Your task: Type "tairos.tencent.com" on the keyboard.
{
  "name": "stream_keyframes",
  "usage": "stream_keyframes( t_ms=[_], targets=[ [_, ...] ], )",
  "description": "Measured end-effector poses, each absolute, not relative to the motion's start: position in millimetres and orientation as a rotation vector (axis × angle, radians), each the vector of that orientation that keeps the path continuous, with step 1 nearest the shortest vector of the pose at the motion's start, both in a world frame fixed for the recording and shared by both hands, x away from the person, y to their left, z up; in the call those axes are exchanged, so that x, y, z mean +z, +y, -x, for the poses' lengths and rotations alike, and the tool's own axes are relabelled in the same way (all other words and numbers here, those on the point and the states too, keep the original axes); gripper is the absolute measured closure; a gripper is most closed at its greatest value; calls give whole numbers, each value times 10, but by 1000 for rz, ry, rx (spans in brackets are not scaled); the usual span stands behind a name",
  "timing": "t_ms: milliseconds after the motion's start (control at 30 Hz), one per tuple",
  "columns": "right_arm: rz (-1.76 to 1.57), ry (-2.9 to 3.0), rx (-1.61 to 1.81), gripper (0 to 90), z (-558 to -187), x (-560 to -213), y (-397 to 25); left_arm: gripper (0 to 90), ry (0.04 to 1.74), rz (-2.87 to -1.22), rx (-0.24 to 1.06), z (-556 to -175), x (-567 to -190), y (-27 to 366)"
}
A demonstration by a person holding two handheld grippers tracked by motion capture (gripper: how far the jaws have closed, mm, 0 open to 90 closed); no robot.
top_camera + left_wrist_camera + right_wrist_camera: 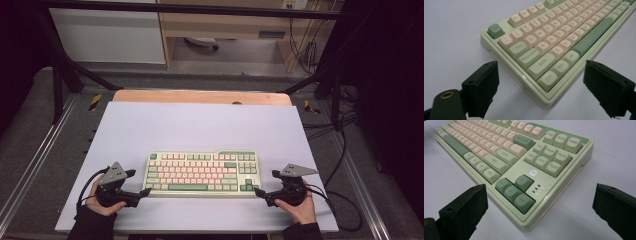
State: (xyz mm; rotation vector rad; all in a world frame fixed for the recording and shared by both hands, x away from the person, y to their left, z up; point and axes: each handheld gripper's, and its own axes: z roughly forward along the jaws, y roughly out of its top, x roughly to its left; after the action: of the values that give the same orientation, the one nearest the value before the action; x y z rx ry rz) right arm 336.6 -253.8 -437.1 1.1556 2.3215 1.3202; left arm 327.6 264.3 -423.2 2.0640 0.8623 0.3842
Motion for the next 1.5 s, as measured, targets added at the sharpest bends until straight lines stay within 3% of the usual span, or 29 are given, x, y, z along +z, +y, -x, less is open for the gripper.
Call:
stream_keyframes(
  t_ms=[400, 1100, 1500],
  targets=[
    [-1158, 2322, 1319, 5, -3366, -4370, -2538, 240, 870, -2064, 377, -3291, -4172, 2478],
    [-1159, 2322, 1315, 5, -3365, -4368, -2536, 617, 926, -2027, 361, -3357, -4094, 2298],
    [-1158, 2320, 1318, 5, -3366, -4366, -2537, 779, 906, -2037, 336, -3432, -4084, 2099]
  ],
)
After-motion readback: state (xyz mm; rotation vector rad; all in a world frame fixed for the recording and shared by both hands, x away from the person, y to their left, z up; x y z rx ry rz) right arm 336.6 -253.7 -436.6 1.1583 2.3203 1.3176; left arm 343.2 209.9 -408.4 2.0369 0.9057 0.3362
